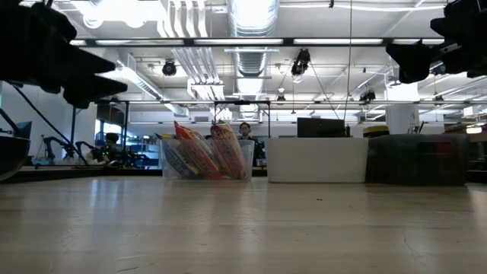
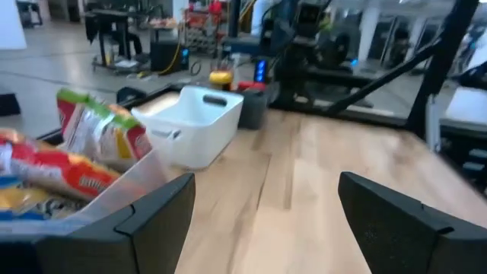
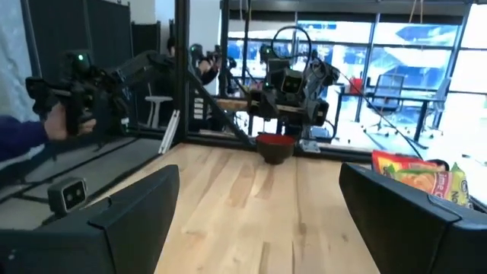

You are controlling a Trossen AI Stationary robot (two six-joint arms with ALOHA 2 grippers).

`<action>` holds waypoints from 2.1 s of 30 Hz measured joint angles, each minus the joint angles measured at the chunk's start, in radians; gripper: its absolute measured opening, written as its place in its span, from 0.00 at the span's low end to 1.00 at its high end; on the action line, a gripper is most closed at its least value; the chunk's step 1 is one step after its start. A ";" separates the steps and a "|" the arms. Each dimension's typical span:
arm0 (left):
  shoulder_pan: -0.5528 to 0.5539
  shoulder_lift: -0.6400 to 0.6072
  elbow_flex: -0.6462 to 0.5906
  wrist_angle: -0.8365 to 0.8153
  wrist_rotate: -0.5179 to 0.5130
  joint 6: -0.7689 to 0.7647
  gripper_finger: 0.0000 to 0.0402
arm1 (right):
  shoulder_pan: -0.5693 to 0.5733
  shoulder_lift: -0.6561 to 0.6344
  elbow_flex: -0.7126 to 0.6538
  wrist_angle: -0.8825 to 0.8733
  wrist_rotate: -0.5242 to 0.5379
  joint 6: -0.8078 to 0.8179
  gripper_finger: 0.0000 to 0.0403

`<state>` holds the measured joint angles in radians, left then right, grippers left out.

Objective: Pick & Place Food Item
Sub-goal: Return to Home Position

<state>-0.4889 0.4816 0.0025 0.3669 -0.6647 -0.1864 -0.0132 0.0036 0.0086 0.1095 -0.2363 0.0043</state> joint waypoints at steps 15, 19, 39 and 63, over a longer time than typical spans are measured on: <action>0.000 0.003 -0.001 -0.294 0.003 -0.024 0.82 | 0.000 0.040 0.000 -0.054 0.000 -0.005 0.89; 0.000 0.005 -0.001 -0.295 0.003 -0.024 0.82 | 0.000 0.039 0.000 -0.053 0.001 -0.005 0.89; 0.000 0.005 -0.001 -0.295 0.003 -0.024 0.82 | 0.000 0.038 0.000 -0.053 0.001 -0.005 0.89; 0.000 0.005 -0.001 -0.295 0.003 -0.024 0.82 | 0.000 0.038 0.000 -0.053 0.000 -0.005 0.89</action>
<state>-0.4889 0.4866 0.0017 0.0719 -0.6617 -0.2104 -0.0132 0.0420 0.0086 0.0563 -0.2358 -0.0007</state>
